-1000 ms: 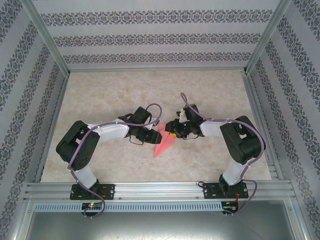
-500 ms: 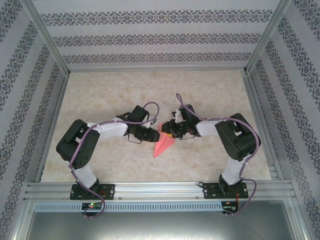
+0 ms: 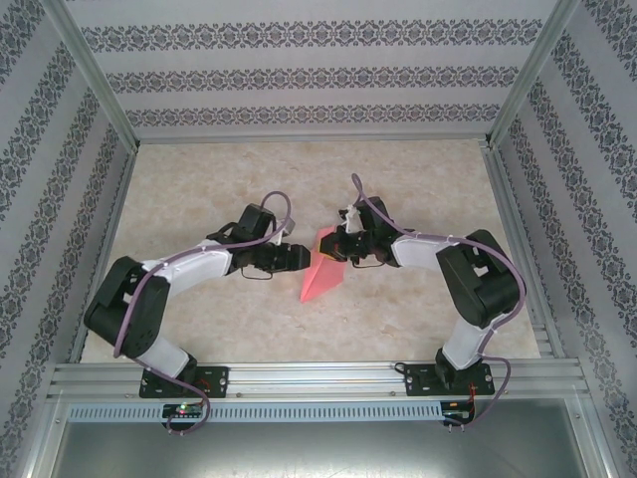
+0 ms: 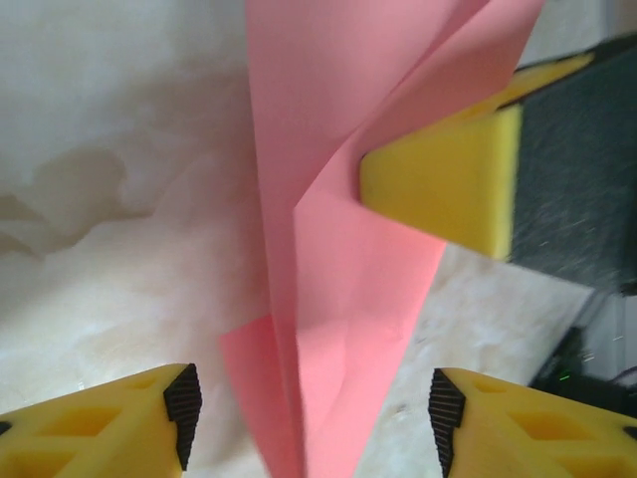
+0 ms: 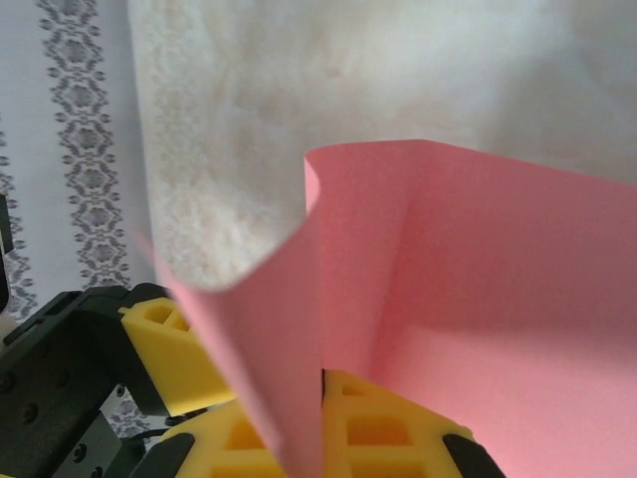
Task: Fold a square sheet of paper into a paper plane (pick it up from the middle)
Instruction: Turn over the paper at the center of the table.
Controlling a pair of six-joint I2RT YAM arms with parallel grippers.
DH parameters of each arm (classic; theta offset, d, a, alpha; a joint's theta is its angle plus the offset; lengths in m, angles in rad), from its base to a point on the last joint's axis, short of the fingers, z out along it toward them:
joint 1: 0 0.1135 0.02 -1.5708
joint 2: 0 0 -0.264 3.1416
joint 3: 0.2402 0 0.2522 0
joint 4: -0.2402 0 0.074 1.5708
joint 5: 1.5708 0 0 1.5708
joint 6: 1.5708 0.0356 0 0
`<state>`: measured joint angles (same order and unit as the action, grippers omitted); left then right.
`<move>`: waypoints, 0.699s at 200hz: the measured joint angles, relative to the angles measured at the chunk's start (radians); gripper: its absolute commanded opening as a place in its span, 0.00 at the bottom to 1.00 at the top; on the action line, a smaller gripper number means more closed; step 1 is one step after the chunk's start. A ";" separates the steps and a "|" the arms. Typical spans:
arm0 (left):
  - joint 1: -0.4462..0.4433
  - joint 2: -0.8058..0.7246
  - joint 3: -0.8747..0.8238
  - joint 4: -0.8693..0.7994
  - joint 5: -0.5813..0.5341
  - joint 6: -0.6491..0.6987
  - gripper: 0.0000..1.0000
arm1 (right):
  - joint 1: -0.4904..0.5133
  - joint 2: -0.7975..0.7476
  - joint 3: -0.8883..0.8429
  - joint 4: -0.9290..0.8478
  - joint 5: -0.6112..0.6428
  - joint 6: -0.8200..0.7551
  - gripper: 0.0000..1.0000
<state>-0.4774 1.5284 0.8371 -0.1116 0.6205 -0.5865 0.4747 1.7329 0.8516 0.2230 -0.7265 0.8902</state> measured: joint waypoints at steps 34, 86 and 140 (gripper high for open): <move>0.023 -0.120 -0.017 0.076 0.017 -0.110 0.77 | -0.024 -0.077 0.002 0.037 -0.028 0.038 0.02; 0.035 -0.196 0.001 0.050 0.024 -0.206 0.81 | -0.068 -0.160 0.008 0.111 -0.058 0.106 0.01; 0.034 -0.231 -0.017 0.062 0.056 -0.328 0.82 | -0.074 -0.201 0.026 0.175 -0.061 0.153 0.00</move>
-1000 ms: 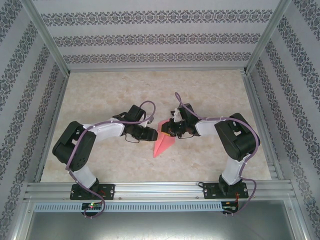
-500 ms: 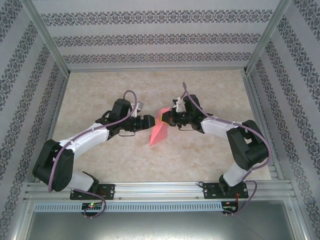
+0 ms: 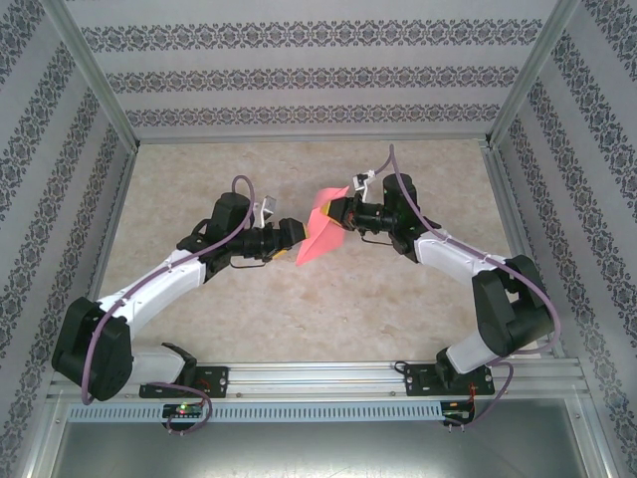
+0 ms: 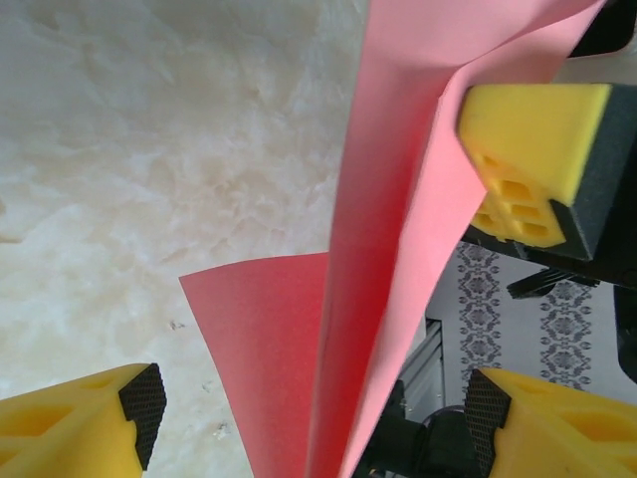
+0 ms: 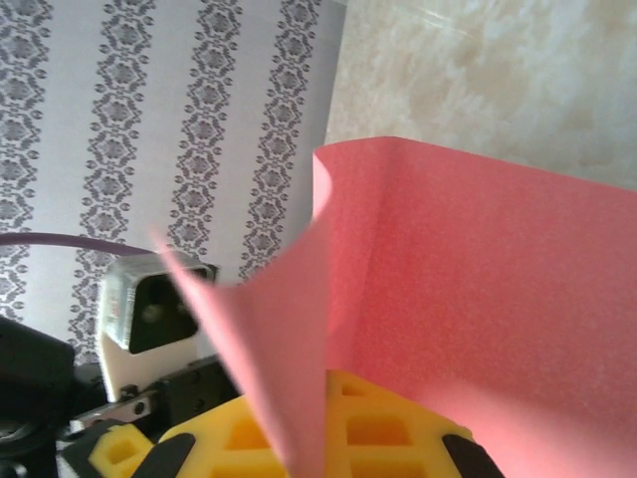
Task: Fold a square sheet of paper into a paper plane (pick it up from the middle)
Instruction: Turn over the paper at the center of the table.
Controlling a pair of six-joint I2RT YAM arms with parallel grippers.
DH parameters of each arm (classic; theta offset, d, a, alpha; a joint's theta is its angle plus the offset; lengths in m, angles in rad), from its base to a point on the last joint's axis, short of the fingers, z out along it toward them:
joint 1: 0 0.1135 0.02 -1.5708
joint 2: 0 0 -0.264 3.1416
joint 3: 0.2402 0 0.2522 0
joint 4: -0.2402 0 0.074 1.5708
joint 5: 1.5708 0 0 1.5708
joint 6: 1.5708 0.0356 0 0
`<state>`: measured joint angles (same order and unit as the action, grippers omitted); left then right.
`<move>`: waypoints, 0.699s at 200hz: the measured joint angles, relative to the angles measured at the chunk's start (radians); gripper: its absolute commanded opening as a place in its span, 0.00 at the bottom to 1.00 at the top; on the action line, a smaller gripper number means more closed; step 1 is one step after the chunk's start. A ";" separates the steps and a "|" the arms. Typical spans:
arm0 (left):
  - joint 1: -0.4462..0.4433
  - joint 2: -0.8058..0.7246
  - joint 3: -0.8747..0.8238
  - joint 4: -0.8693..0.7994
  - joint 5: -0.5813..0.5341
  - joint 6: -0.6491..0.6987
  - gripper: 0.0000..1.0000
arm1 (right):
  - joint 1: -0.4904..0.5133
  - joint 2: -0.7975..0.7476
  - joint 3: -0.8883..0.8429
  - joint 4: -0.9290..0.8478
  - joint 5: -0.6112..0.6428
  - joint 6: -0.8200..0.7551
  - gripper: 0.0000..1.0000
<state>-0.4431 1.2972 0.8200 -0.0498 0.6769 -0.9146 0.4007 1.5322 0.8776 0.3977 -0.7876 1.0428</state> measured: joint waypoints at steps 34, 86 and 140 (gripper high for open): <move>-0.009 -0.008 -0.061 0.085 0.011 -0.108 0.82 | -0.006 0.000 0.003 0.036 -0.001 0.035 0.00; -0.022 -0.007 -0.068 0.216 0.033 -0.198 0.70 | -0.006 0.000 0.004 0.081 -0.008 0.076 0.00; -0.023 0.014 -0.043 0.224 0.058 -0.201 0.49 | -0.006 0.000 0.003 0.109 -0.015 0.096 0.00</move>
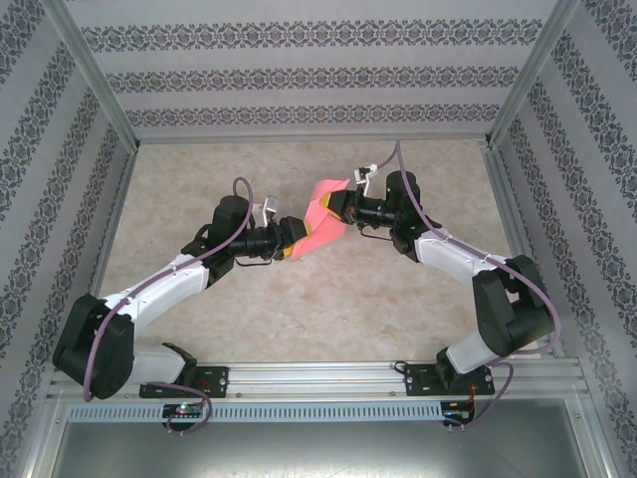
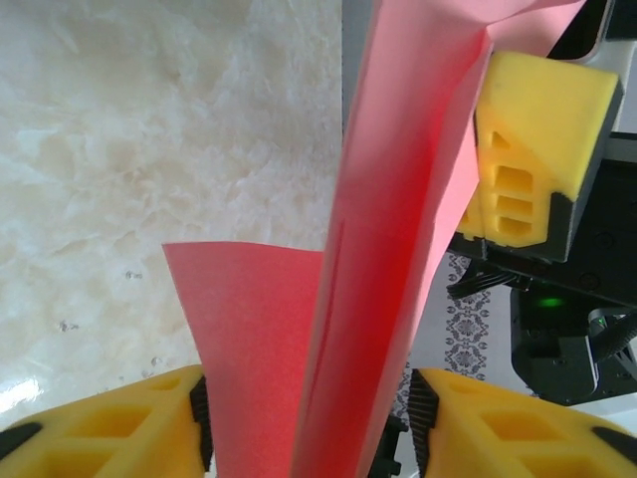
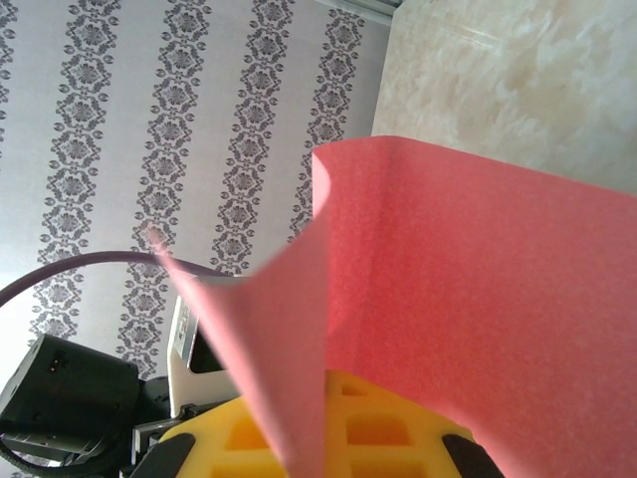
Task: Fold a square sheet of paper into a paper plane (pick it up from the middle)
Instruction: Turn over the paper at the center of the table.
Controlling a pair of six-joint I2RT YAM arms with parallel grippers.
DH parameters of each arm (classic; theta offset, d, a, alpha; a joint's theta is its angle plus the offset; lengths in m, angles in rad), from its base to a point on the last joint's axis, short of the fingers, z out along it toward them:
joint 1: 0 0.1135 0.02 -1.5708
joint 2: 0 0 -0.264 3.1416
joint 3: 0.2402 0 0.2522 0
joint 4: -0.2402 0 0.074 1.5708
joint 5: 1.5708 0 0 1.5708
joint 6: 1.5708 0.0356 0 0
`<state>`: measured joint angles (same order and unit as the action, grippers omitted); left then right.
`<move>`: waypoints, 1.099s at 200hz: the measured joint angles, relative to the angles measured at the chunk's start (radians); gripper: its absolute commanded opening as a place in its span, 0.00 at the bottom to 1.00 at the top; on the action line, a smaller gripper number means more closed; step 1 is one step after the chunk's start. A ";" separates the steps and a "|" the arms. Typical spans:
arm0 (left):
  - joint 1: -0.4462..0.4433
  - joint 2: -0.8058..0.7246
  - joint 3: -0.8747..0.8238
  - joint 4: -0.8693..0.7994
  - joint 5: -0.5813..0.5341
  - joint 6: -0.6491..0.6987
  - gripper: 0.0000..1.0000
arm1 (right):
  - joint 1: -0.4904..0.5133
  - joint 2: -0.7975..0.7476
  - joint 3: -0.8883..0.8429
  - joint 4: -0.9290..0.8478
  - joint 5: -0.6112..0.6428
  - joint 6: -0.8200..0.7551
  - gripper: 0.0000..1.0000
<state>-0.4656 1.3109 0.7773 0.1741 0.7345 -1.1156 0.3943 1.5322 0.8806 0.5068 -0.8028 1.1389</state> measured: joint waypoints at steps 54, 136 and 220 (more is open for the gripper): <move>0.000 0.001 0.041 -0.006 0.020 0.031 0.33 | -0.008 0.000 -0.006 0.012 -0.004 0.011 0.00; 0.000 0.014 0.066 -0.063 0.029 0.095 0.12 | -0.013 0.026 -0.016 0.037 -0.013 0.018 0.04; 0.000 0.016 0.184 -0.318 -0.026 0.271 0.06 | -0.053 0.034 -0.024 -0.019 -0.005 -0.032 0.44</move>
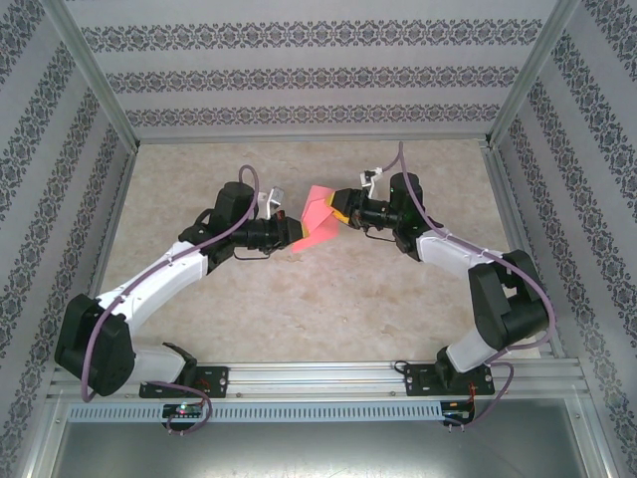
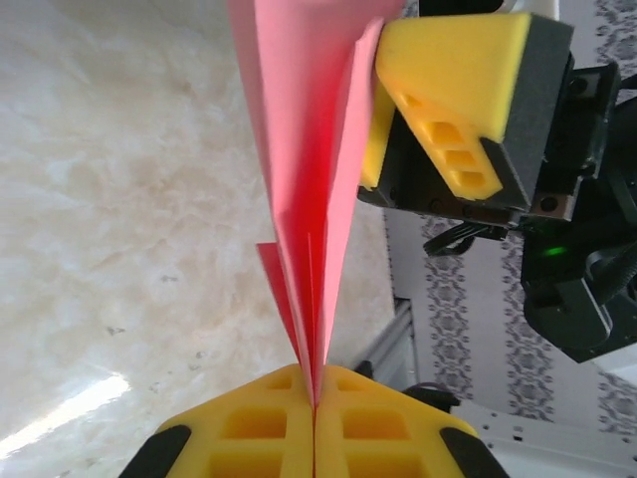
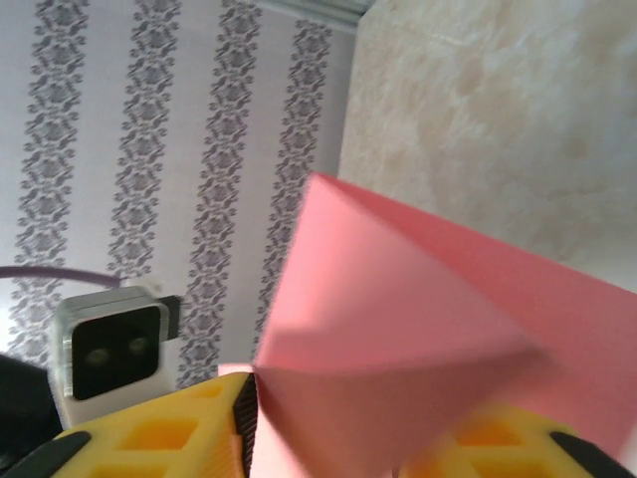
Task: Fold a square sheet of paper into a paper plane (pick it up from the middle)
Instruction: Turn over the paper at the center of the table.
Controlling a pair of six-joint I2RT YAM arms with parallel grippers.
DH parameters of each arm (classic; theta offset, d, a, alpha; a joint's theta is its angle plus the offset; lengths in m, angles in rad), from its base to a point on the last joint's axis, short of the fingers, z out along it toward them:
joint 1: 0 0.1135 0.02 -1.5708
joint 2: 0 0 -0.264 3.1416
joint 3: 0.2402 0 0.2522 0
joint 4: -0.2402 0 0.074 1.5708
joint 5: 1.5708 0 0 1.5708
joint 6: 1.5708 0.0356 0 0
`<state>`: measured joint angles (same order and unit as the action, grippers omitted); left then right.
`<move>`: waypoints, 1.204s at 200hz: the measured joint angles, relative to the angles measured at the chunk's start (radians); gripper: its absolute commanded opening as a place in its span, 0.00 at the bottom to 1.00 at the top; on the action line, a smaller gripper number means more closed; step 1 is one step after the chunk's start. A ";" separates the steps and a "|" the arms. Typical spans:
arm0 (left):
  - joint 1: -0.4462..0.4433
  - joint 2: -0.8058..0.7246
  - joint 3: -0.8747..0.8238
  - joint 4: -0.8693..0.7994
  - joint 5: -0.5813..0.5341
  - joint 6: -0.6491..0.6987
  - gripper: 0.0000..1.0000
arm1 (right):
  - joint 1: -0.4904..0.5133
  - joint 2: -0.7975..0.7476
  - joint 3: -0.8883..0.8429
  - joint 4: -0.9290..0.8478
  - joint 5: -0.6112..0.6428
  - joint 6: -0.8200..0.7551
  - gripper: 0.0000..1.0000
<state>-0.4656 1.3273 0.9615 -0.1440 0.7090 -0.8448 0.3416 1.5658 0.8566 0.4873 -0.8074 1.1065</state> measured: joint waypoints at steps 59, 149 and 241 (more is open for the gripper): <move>-0.089 0.068 0.320 -0.541 -0.518 0.392 0.05 | -0.085 -0.158 -0.011 -0.338 0.113 -0.225 0.54; -0.364 0.317 0.387 -0.775 -1.183 0.667 0.04 | -0.169 -0.239 -0.011 -0.552 0.163 -0.378 0.59; -0.624 0.594 0.349 -0.682 -1.319 0.797 0.16 | -0.267 -0.261 -0.011 -0.586 0.120 -0.407 0.60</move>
<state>-1.0901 1.9213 1.3109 -0.8265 -0.6102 -0.0483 0.0742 1.3048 0.8452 -0.0986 -0.6876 0.6994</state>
